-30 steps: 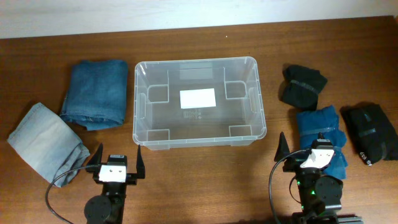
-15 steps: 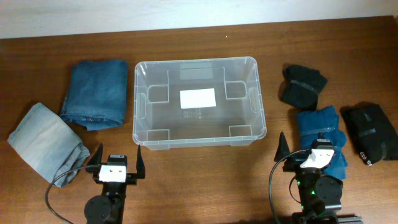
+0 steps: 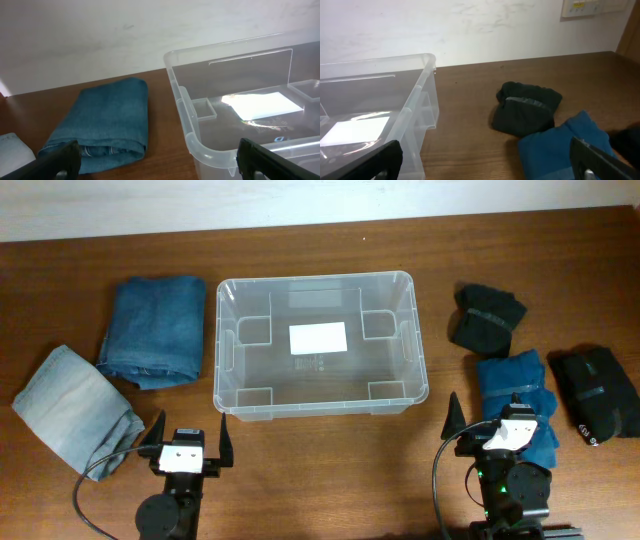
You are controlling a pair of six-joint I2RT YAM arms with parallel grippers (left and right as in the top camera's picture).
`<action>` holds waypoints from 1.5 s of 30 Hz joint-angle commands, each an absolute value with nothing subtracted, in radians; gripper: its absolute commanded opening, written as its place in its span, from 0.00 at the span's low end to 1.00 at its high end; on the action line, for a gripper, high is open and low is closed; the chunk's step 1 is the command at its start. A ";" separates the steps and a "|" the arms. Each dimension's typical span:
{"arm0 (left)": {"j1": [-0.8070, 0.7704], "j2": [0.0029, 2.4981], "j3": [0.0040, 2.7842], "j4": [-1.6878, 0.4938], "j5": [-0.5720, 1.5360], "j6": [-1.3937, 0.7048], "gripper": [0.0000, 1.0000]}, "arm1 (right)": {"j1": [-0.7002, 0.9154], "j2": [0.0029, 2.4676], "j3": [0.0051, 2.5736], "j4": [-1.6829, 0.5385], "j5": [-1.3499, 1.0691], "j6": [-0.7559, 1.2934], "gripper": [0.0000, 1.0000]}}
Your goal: Pack container
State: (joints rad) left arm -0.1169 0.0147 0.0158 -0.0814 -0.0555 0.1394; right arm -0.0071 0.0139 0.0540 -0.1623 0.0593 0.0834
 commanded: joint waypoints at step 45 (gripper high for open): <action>-0.117 0.006 0.009 -0.081 -0.047 0.159 1.00 | -0.014 0.007 0.101 -0.159 -0.052 0.094 0.98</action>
State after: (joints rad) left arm -0.1169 0.0147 0.0154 -0.0811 -0.0555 0.1390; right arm -0.0071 0.0139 0.0536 -0.1421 -0.0013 0.0834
